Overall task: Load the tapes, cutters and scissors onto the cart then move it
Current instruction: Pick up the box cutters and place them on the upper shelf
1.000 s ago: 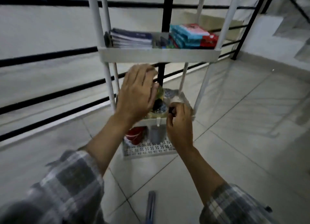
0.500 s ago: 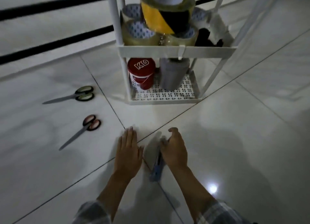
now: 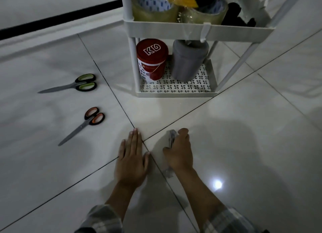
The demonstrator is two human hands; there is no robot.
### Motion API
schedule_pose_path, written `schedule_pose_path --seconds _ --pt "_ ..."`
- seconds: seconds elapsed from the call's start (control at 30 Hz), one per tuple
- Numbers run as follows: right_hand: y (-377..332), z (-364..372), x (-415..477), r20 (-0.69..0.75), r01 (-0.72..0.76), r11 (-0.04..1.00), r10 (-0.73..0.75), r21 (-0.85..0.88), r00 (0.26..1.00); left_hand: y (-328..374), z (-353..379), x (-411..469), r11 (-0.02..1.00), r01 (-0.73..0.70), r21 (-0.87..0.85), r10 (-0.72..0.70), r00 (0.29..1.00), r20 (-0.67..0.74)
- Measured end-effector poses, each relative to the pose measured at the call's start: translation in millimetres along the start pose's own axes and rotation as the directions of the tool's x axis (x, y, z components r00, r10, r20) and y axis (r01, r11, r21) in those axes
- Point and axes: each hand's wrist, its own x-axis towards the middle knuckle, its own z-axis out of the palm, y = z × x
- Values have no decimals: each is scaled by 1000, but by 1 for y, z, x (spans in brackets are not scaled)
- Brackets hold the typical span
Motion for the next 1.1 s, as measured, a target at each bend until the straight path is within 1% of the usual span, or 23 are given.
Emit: schedule_pose_path --seconds 0.07,0.13,0.2,0.27,0.33,0.37,0.43,0.5,0.53,0.6,0.67,0.7,0.73,0.77,0.8,0.83,0.9,0.97,1.0,1.03,1.1 --pt "-6 -10 3 -29 9 1000 -8 16 1000 0 2 1 1000 -4 5 4 1000 3" --pt "-15 -23 5 -62 33 999 -33 -4 998 -1 4 2 999 5 39 -5 1000 18" --pt "-24 -37 6 -100 48 999 -49 -12 994 -2 1 3 997 9 82 -15 998 68" --pt "-35 -56 4 -143 84 996 -78 31 987 -2 -10 5 998 -16 59 9 992 127" --pt "-49 -76 -1 -197 127 988 -108 87 974 3 -38 16 1000 -21 2 20 978 206" --pt "-56 -86 -3 -232 152 981 -122 117 965 7 -55 23 999 -27 -40 34 979 203" --pt "-72 -107 -9 -319 215 964 -157 158 935 18 -97 42 989 -61 -133 66 997 29" --pt "-94 -132 -16 -393 290 933 -190 213 900 35 -151 63 972 -140 -187 107 978 -178" --pt "-104 -144 -20 -415 322 910 -195 260 889 44 -177 74 962 -188 -196 127 949 -288" --pt "-128 -172 -30 -480 395 864 -215 312 850 68 -244 95 954 -258 -155 148 851 -504" --pt "-151 -201 -40 -553 476 830 -261 290 792 91 -312 112 946 -308 -98 152 692 -706" --pt "-160 -213 -45 -584 513 813 -283 275 761 101 -343 120 938 -340 -71 163 613 -773" --pt "-172 -226 -50 -607 540 797 -294 271 738 111 -375 127 930 -366 -42 179 548 -817" --pt "-184 -238 -55 -623 563 783 -307 265 719 120 -402 134 926 -378 -2 205 507 -837" --pt "-194 -249 -60 -635 580 771 -314 263 706 127 -424 143 925 -377 48 244 493 -835" --pt "-205 -260 -64 -647 596 760 -321 259 692 132 -441 153 924 -369 102 292 507 -811" --pt "-220 -280 -71 -663 618 750 -340 237 667 138 -456 172 921 -337 194 370 607 -703" --pt "-236 -302 -79 -658 627 755 -374 193 653 138 -457 184 921 -277 272 388 704 -596" --pt "-244 -313 -80 -646 631 757 -400 167 650 139 -457 187 921 -251 299 383 728 -569" --pt "-252 -322 -79 -634 639 757 -428 139 644 139 -456 187 918 -236 319 383 737 -557" --pt "-269 -342 -71 -630 655 752 -471 80 618 139 -456 188 911 -241 333 399 715 -574"
